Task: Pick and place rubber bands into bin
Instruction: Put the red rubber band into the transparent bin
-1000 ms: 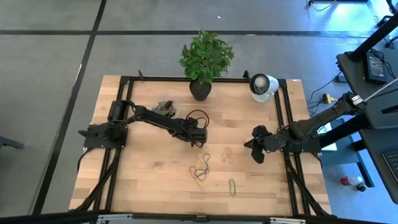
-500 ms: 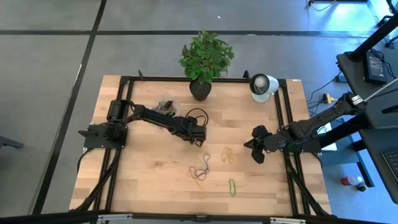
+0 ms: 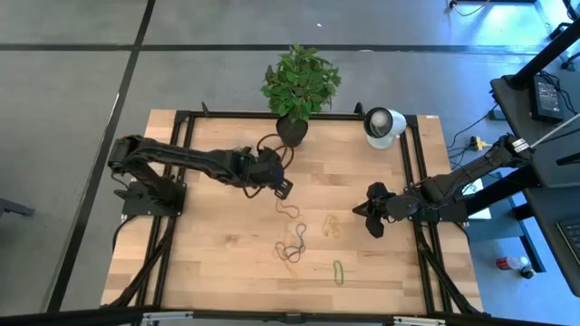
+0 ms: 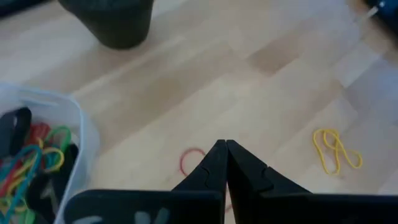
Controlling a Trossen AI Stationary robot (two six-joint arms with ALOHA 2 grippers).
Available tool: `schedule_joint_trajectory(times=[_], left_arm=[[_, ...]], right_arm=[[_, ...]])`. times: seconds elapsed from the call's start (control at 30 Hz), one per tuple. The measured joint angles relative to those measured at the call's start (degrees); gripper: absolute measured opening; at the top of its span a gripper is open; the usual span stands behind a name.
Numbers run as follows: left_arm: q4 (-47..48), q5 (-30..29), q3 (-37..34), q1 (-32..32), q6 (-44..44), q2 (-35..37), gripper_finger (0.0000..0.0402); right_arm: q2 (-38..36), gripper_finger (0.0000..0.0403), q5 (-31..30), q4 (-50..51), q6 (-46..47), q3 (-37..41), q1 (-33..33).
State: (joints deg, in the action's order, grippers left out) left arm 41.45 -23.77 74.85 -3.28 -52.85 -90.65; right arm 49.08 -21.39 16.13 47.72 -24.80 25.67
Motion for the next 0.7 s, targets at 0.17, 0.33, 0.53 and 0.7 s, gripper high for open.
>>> schedule_joint_trajectory(times=[0.17,0.33,0.53,0.7], left_arm=[[0.01,-0.10,-0.02,0.34,2.02,-1.09,0.0003],[-0.04,3.19,-0.50,0.39,-2.00,-6.72,0.0030],[-1.01,10.39,-0.50,0.35,-6.22,-15.85,0.0083],[-0.94,10.44,-0.52,0.39,-12.36,-21.63,0.0107]], right_arm=[[0.00,0.0012,-0.06,-0.70,0.18,0.00,0.00],[0.04,0.0012,-2.48,-3.06,0.22,0.00,0.00],[0.04,0.0012,-3.04,-3.77,0.20,0.00,0.00],[0.04,0.0012,-3.04,-3.86,-0.03,-0.01,0.00]])
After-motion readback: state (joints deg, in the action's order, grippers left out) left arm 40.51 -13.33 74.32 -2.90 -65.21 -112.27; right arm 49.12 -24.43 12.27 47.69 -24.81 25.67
